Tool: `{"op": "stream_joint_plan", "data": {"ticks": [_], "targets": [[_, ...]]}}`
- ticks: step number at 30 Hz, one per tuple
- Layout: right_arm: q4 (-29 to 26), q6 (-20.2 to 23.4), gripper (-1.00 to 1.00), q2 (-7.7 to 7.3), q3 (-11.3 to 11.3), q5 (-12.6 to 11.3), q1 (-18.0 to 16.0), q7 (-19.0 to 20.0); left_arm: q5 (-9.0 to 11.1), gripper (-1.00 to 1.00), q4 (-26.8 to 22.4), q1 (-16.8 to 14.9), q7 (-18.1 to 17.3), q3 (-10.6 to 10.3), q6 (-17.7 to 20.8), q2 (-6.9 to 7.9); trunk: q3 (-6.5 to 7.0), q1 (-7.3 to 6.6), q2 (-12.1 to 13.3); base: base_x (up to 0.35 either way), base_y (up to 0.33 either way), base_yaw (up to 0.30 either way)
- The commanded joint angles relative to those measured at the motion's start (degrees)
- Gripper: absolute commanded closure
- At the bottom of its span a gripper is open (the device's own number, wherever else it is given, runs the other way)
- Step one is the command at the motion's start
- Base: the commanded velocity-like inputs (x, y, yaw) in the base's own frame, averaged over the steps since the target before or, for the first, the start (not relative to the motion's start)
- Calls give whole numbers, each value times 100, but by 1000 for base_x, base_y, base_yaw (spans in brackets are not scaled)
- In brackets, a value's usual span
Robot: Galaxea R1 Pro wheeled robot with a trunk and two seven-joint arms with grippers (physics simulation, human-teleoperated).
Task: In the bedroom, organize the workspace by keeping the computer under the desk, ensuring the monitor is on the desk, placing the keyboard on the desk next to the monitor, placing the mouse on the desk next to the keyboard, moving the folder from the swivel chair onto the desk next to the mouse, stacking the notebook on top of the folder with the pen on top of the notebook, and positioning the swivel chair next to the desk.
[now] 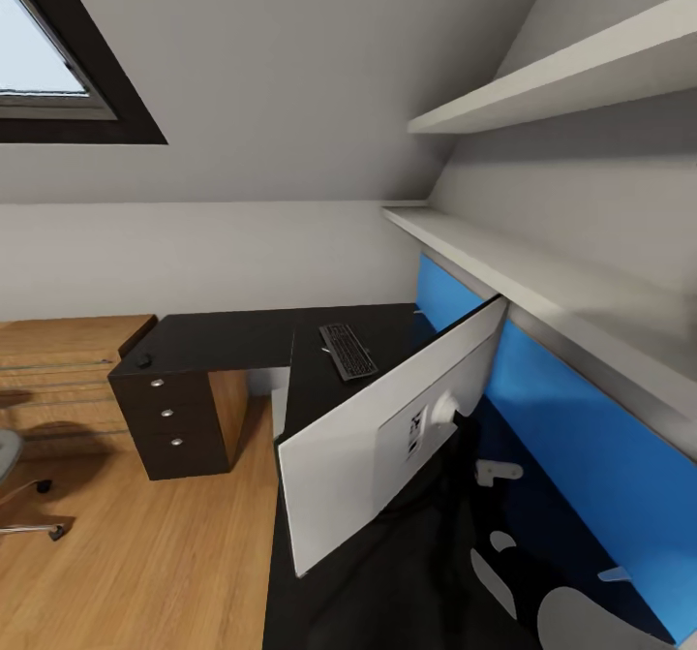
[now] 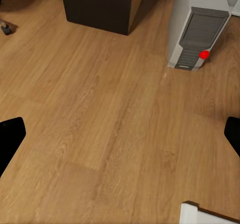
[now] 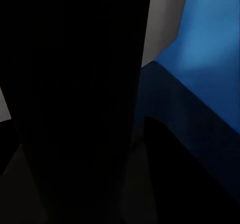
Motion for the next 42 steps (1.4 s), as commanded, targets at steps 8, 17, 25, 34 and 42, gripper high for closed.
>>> {"op": "stream_joint_plan", "data": {"ticks": [8,17,25,34,42], "targets": [[-19,203,100,16,23,-36,-9,-43,28,-100,-11,0,16,-12,-17,3,-8,2,-11,0,0,0],[-30,330,100,15,26,-867,-9,-28,28,-100,-13,0,17,-8,-17,3,-8,2,-11,0,0,0],[-31,349,100,10,26,-991,-9,-28,28,-100,-26,0,12,74,-17,3,-8,2,-11,0,0,0],[-22,350,100,12,26,-989,-9,-35,28,-100,-39,0,9,153,-17,3,-8,2,-11,97,0,0],[-16,350,100,13,26,-977,-9,-35,28,-100,-40,0,9,155,-17,3,-8,2,-11,44,0,0]]}}
